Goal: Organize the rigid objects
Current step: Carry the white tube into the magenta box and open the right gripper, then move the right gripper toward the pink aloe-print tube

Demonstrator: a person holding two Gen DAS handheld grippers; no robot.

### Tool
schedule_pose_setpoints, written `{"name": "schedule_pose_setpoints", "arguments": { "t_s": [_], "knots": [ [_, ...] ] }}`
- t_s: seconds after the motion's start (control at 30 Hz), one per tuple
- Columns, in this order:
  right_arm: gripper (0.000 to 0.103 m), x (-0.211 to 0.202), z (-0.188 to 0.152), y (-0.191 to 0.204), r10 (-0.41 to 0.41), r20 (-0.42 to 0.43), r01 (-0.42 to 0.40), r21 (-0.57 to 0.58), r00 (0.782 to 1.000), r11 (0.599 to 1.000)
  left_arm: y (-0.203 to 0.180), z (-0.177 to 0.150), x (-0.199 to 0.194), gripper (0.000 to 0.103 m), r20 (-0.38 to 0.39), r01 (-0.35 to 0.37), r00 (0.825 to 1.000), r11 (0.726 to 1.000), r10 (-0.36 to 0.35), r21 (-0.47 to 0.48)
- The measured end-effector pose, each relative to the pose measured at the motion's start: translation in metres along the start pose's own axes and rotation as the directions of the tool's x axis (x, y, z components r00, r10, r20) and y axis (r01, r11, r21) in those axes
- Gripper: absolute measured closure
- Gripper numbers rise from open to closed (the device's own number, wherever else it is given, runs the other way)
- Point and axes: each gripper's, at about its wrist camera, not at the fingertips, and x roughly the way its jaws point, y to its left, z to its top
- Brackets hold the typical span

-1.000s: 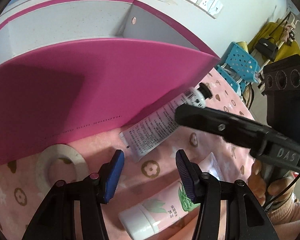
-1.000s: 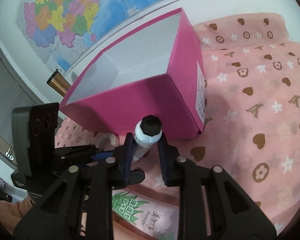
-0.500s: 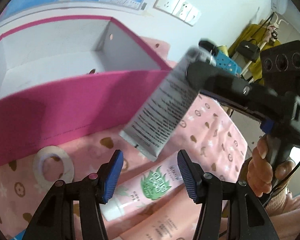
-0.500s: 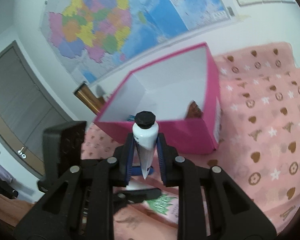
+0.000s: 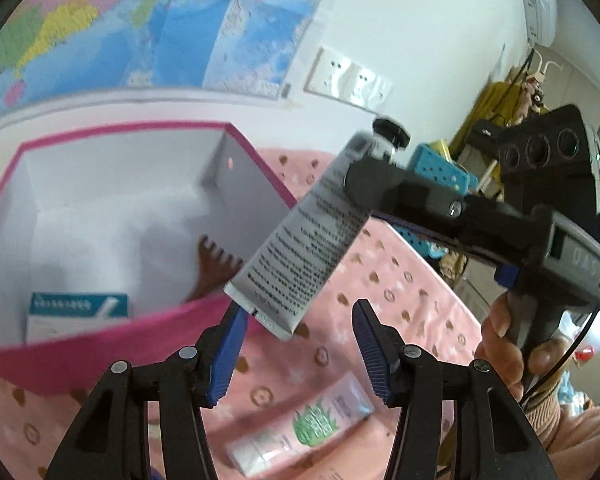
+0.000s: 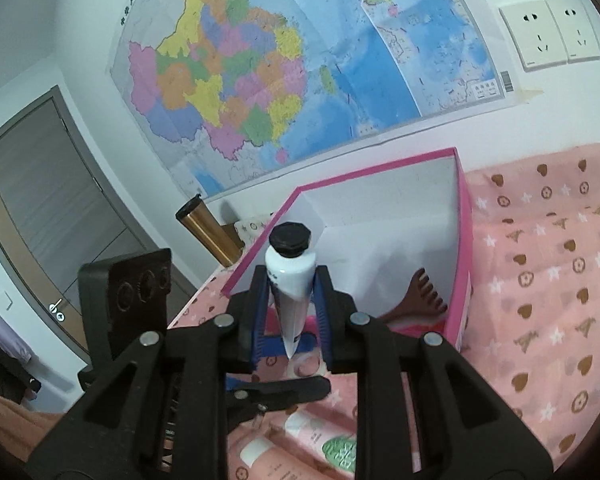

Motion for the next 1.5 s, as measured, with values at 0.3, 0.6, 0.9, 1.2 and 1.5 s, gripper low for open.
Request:
{"name": "schedule_pose_setpoints", "arguments": {
  "t_s": [0.3,0.6,0.9,1.2,1.5],
  "knots": [
    [0.078,0.021,0.013,-0.013,0.006,-0.006,-0.006,0.035,1.0,0.999,0.023,0.018,0.008,0.048,-0.011,-0.069,0.998,0.997,0.069,-0.028],
    [0.077,0.045,0.012,-0.039,-0.04,-0.068,0.045,0.085,0.997,0.995,0.038,0.026,0.022,0.049,-0.033,-0.153,0.988,0.988,0.152,-0.029],
    [0.073,0.06,0.002,-0.058,-0.128,-0.148,0.144,0.096,0.981,0.985,0.042,0.021,0.03,0.049,-0.056,-0.189,0.981,0.981,0.187,-0.03],
    [0.06,0.033,0.008,-0.042,-0.308,-0.062,0.307,-0.025,0.949,0.951,0.039,0.014,0.024,0.049,-0.047,-0.195,0.98,0.981,0.194,-0.025],
    [0.06,0.015,-0.003,-0.047,-0.285,-0.065,0.286,0.008,0.956,0.958,0.026,0.009,0.006,0.045,0.009,-0.21,0.978,0.978,0.21,0.002]
  ]
}}
